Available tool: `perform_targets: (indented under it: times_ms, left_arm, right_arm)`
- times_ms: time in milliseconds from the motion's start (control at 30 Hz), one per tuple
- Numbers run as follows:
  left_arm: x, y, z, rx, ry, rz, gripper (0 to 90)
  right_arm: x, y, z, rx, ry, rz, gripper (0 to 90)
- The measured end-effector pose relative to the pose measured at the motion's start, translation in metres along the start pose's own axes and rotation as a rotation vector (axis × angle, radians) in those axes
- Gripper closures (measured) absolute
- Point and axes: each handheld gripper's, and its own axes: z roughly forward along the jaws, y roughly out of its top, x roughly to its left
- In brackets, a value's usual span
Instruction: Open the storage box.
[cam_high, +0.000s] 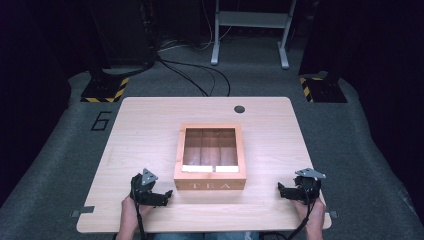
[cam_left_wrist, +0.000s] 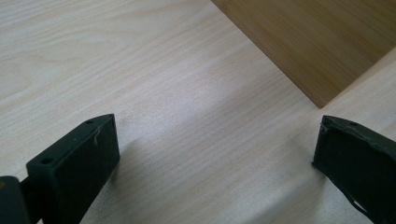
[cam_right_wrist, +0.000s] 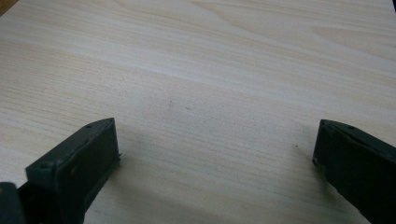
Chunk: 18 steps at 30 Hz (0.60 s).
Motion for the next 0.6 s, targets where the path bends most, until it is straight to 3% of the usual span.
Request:
perform_targets:
  times_ms: [433,533,600]
  left_arm:
    - [-0.0006,-0.0002,0.0001,-0.014,-0.008,-0.002,0.0]
    - [-0.0008,-0.0009,-0.0015,-0.044,-0.024,-0.022,0.0]
    - [-0.0034,0.0007,-0.0068,-0.087,-0.057,-0.032,0.0]
  right_arm:
    - [-0.0001,0.0004,0.0004,-0.001,0.005,-0.011,0.0]
    - [-0.0002,0.0004,0.0005,0.0,0.007,-0.014,0.0]
    - [-0.0003,0.0005,0.0005,0.0,0.009,-0.014,0.0]
